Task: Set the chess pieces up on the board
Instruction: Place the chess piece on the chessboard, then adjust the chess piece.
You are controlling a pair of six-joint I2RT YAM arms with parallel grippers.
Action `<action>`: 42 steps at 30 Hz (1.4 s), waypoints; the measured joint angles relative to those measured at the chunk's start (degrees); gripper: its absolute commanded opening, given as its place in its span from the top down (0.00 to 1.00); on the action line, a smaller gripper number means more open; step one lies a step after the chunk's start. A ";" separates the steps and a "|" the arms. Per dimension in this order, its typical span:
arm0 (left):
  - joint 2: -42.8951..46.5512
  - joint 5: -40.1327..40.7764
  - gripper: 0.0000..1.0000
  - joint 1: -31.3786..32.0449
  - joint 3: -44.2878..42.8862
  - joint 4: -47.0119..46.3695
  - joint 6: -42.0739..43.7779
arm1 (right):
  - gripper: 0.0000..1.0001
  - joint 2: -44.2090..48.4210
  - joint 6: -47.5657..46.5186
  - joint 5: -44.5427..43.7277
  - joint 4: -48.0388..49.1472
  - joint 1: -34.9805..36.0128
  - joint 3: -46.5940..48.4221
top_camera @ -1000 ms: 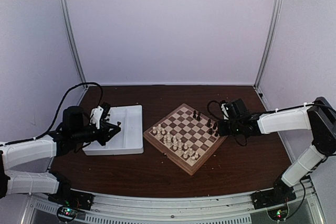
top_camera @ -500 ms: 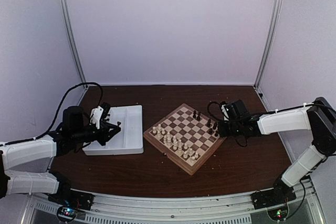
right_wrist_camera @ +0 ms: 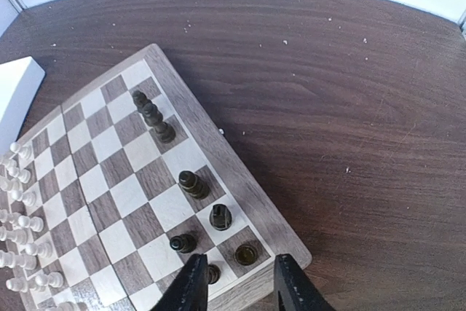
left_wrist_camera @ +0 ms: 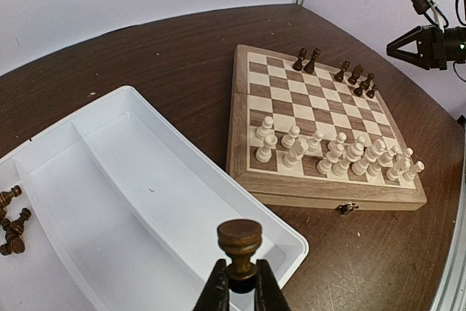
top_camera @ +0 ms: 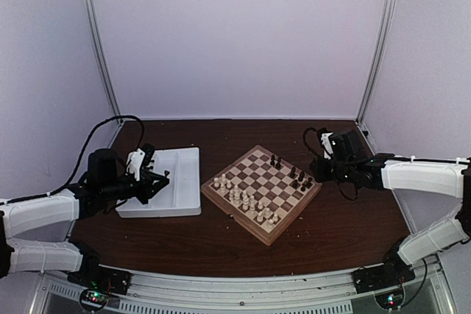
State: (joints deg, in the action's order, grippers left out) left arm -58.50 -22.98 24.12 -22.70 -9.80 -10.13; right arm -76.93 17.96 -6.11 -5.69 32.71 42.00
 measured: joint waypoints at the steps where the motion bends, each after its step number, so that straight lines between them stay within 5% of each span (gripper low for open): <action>1: 0.00 0.00 1.00 0.00 0.00 0.00 0.00 | 0.64 1.09 0.00 0.22 -0.24 0.00 0.00; 11: 0.42 0.02 1.00 0.00 0.00 0.44 -1.18 | 0.62 4.48 -0.98 4.46 -2.54 3.45 2.45; 26: 6.91 -3.58 1.00 0.00 -9.40 20.22 -12.46 | 0.29 -10.80 -19.61 10.38 3.34 26.05 22.21; 42: 0.94 -24.33 0.99 0.00 -13.60 22.84 -21.38 | 0.34 -28.59 -40.76 15.61 12.15 35.36 34.67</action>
State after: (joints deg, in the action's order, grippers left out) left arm -57.56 -47.31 24.12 -36.29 13.04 -31.51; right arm -105.51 -22.81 9.50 6.46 68.07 76.66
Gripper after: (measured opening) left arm 0.094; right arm 0.680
